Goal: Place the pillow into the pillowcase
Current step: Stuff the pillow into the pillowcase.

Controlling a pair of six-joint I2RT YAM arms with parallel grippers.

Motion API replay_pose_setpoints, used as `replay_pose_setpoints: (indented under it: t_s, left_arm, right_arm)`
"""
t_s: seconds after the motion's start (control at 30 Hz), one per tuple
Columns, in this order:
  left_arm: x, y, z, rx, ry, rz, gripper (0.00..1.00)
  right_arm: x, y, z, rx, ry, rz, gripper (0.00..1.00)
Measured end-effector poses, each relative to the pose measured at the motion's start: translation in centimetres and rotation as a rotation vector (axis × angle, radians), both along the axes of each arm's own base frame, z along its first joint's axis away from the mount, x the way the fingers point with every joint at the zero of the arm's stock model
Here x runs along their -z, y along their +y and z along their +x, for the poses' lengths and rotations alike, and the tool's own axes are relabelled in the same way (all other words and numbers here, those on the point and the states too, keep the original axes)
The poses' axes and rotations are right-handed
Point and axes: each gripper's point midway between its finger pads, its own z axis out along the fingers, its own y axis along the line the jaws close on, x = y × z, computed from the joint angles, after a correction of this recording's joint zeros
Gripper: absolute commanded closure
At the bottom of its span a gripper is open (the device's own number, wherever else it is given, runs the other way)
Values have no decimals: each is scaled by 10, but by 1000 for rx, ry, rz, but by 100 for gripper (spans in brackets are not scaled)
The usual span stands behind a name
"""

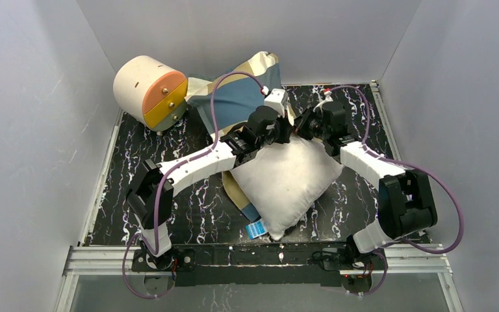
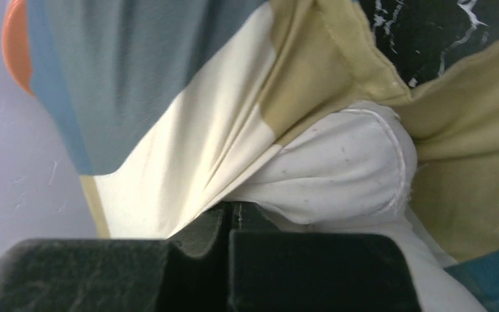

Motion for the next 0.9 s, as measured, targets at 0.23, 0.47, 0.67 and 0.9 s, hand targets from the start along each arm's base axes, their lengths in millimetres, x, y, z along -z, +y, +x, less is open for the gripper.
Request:
replay_pose_setpoints:
  t_s: [0.23,0.47,0.67,0.9]
  left_arm:
    - [3,-4,-11,11,22,-31,90]
    - [-14,-7,-31,123,86,31,49]
    - [-20,86,-7,-25,173,62,44]
    - [20,198,-24,-241,304,55,31]
  right_arm:
    - [10,-20,-4,114,25,-33,81]
    - [10,-47,-15,150,24,-159,46]
    - [-22,-49,-39,56,-10,-243,27]
    - [-75,6,-72,-142,-132,-361,1]
